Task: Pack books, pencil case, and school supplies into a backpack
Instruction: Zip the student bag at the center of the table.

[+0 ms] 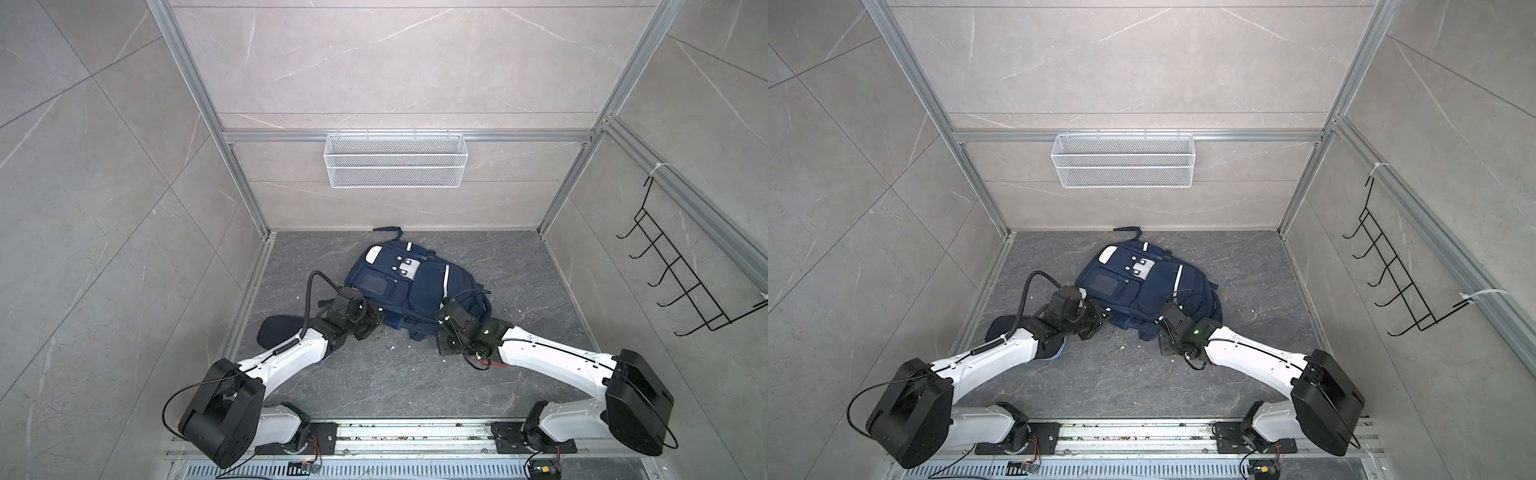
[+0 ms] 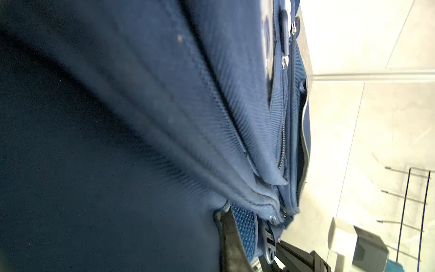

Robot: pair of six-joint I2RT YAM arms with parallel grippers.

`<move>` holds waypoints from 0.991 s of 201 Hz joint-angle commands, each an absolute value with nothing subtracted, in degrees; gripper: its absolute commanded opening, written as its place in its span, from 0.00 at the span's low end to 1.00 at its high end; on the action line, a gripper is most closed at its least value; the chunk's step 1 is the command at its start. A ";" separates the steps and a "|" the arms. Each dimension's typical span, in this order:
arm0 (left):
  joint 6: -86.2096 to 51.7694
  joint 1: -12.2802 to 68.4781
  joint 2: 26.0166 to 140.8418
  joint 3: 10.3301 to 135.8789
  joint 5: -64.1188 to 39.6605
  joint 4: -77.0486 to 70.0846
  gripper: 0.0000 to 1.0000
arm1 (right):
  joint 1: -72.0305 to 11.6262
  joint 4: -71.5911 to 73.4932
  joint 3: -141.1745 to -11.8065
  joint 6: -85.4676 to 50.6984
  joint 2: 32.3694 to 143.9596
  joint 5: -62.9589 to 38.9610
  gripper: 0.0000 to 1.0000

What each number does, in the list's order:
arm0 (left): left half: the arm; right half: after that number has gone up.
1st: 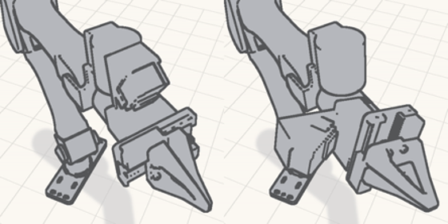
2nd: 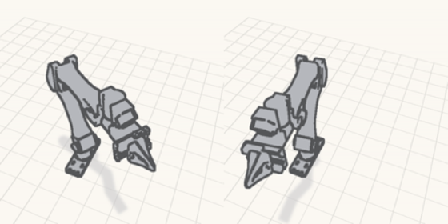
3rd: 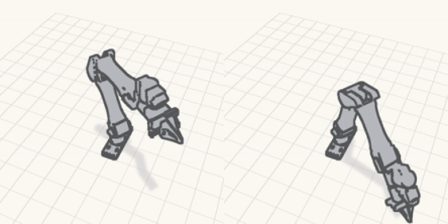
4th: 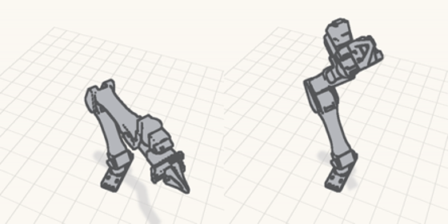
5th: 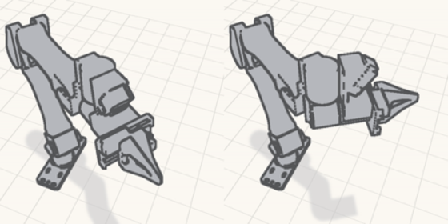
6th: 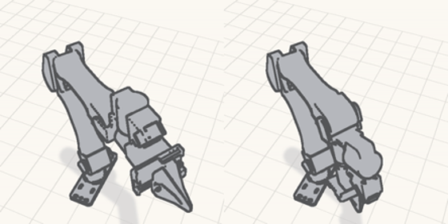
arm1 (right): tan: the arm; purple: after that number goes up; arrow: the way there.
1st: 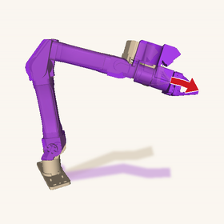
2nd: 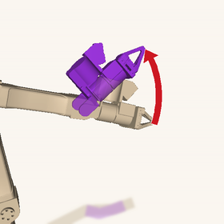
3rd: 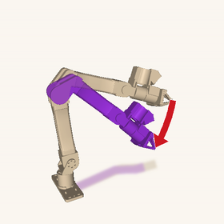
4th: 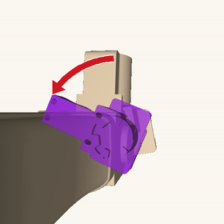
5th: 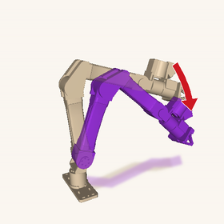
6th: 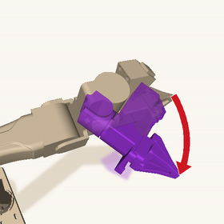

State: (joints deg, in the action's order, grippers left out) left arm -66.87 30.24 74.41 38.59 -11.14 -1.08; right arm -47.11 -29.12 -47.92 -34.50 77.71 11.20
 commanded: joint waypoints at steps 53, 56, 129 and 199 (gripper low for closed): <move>-58.12 17.79 71.37 41.41 -7.27 2.05 0.00 | -45.27 -38.94 -46.39 -34.85 70.93 16.66 0.00; -57.69 17.34 71.64 41.60 -7.41 2.29 0.00 | -45.14 -38.87 -46.40 -34.57 70.79 16.55 0.00; -44.82 16.05 80.49 54.08 -18.46 14.83 0.52 | -49.70 -34.02 -57.71 -15.13 81.05 1.92 0.00; -51.13 30.03 65.33 47.33 -14.87 28.33 0.81 | -52.46 -29.38 -68.13 -14.30 89.53 -9.70 0.00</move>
